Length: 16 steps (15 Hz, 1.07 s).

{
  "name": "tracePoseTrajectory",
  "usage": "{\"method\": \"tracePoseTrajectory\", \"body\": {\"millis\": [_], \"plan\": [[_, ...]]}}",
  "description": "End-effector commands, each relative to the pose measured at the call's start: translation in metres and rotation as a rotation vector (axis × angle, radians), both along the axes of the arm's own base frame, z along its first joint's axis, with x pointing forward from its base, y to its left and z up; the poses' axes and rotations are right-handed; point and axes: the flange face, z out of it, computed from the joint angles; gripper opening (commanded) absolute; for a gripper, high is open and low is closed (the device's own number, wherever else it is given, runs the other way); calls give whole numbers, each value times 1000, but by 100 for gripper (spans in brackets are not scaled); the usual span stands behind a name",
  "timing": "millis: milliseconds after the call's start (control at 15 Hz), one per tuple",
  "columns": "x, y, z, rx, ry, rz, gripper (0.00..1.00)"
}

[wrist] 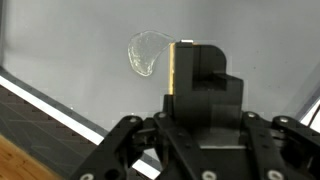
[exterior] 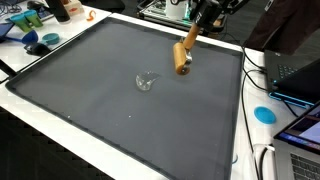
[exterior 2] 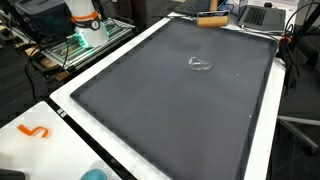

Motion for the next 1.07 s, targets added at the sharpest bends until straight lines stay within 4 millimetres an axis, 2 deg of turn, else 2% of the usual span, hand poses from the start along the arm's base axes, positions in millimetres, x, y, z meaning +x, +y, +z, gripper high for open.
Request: {"method": "tracePoseTrajectory", "body": {"millis": [0,533,1000], "plan": [[11,-11,11,21,11,-4,24],[38,-46,35,98,18,-13,24],[65,-96,52,225,46,-51,24]]}}
